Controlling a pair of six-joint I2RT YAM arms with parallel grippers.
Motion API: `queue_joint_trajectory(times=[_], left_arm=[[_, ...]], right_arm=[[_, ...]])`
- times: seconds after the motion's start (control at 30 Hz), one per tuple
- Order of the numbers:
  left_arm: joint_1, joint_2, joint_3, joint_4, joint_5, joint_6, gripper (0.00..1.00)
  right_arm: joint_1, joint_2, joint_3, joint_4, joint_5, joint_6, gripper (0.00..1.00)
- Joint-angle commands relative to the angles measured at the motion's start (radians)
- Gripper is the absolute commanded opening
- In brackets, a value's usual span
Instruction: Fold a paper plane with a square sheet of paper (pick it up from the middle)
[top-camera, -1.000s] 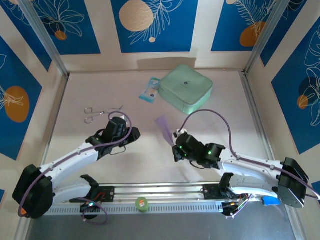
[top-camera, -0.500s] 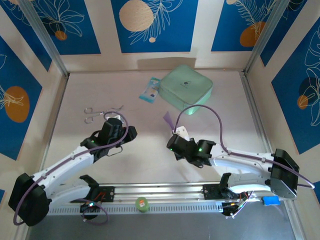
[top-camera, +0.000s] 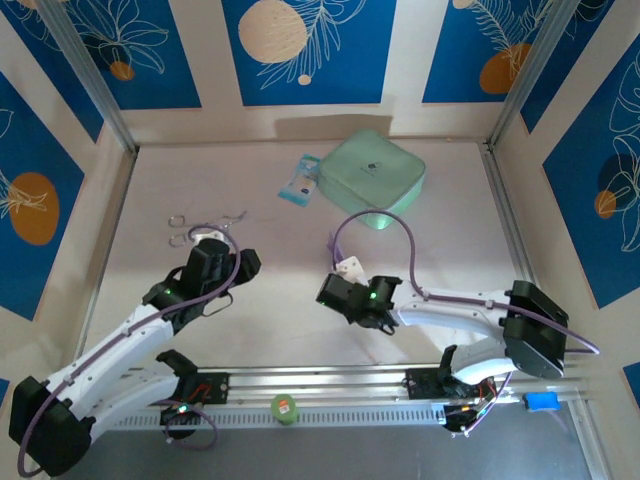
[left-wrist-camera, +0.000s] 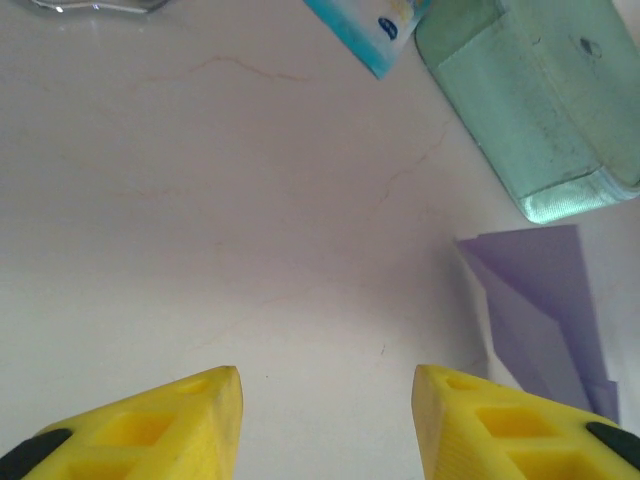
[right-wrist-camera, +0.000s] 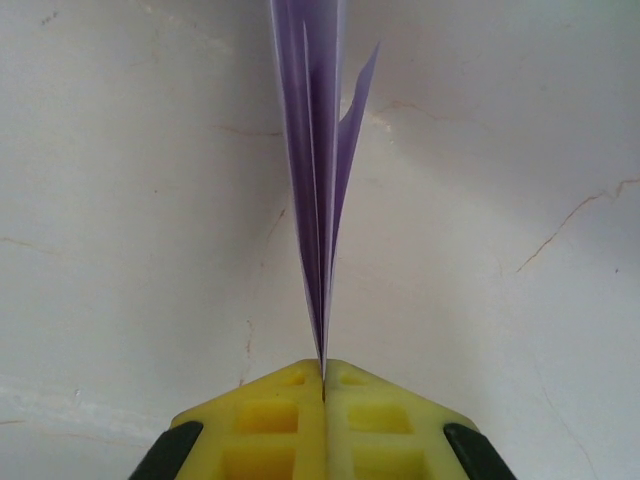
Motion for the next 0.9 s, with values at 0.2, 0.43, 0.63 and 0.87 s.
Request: queue_joint_trajectory(times=[0.2, 0.43, 0.63, 0.87], left_arm=[[0.017, -0.038, -0.008, -0.071, -0.057, 0.021, 0.49], [0.02, -0.078, -0.007, -0.12, -0.066, 0.015, 0.49], [0.023, -0.138, -0.031, -0.155, -0.083, 0.021, 0.49], [0.024, -0.109, -0.037, -0.119, -0.052, 0.008, 0.49]], right_arm=[[0.065, 0.227, 0.117, -0.016, -0.105, -0.089, 0.05], [0.091, 0.32, 0.147, 0.04, -0.195, -0.119, 0.07], [0.088, 0.323, 0.146, 0.082, -0.24, -0.141, 0.11], [0.078, 0.241, 0.11, 0.139, -0.286, -0.135, 0.29]])
